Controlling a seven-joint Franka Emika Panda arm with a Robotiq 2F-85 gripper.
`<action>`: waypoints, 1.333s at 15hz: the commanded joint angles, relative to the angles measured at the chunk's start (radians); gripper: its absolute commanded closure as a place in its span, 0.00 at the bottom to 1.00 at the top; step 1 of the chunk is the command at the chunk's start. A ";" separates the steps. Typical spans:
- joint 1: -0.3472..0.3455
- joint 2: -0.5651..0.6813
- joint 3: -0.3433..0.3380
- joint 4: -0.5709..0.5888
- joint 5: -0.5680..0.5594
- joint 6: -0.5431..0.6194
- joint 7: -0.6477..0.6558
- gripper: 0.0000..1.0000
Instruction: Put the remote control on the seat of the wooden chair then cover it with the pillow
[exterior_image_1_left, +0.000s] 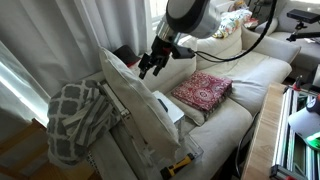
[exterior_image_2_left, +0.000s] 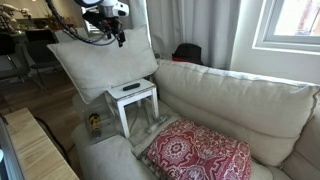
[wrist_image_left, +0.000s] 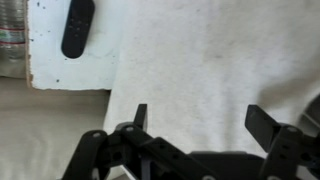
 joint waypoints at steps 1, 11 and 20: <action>-0.014 -0.142 0.029 -0.002 0.175 -0.203 -0.109 0.00; 0.346 -0.122 -0.297 0.055 0.226 -0.180 -0.020 0.00; 0.468 -0.029 -0.362 0.077 0.104 -0.037 0.063 0.00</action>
